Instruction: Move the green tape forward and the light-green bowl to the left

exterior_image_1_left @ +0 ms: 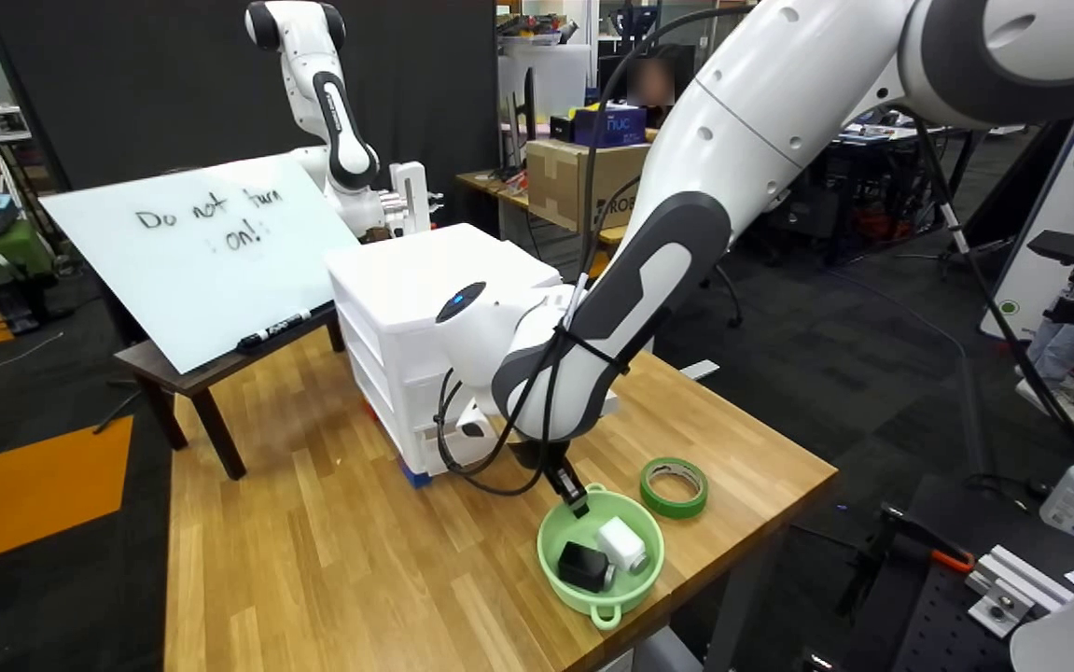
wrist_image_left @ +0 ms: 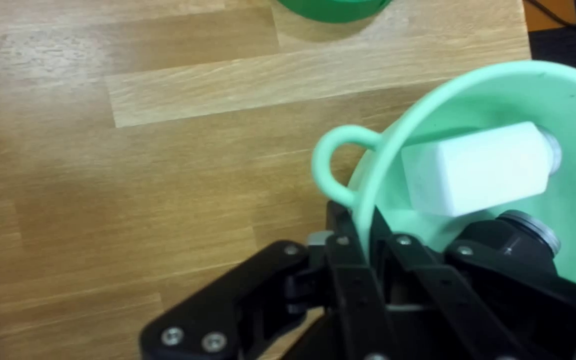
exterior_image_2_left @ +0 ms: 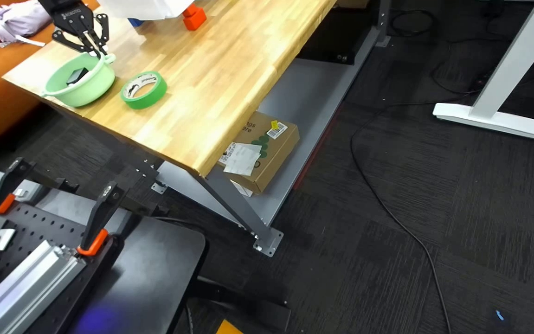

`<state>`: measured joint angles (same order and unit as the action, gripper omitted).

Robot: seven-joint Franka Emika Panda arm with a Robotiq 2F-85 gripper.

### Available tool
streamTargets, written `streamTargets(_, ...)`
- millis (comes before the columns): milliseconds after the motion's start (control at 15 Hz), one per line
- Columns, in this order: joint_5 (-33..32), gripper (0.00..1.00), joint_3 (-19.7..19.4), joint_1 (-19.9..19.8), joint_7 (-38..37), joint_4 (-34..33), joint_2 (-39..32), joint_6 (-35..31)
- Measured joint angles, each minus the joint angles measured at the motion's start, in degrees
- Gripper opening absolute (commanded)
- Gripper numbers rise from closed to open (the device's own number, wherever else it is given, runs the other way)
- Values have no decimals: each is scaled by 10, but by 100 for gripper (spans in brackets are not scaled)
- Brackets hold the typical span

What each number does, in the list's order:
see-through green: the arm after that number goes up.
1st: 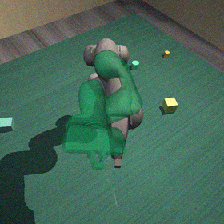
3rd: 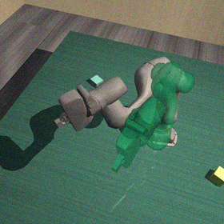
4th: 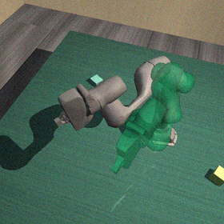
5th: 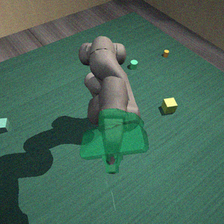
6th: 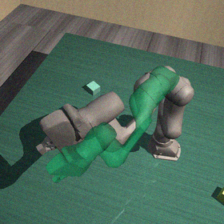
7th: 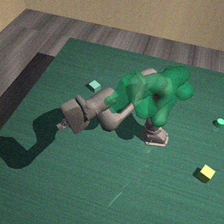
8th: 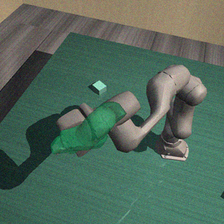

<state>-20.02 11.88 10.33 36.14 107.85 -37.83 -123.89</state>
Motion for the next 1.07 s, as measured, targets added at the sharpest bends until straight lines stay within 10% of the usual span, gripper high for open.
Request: streamTargets(1067,-44,2,1,60,4,-98,-18,141)
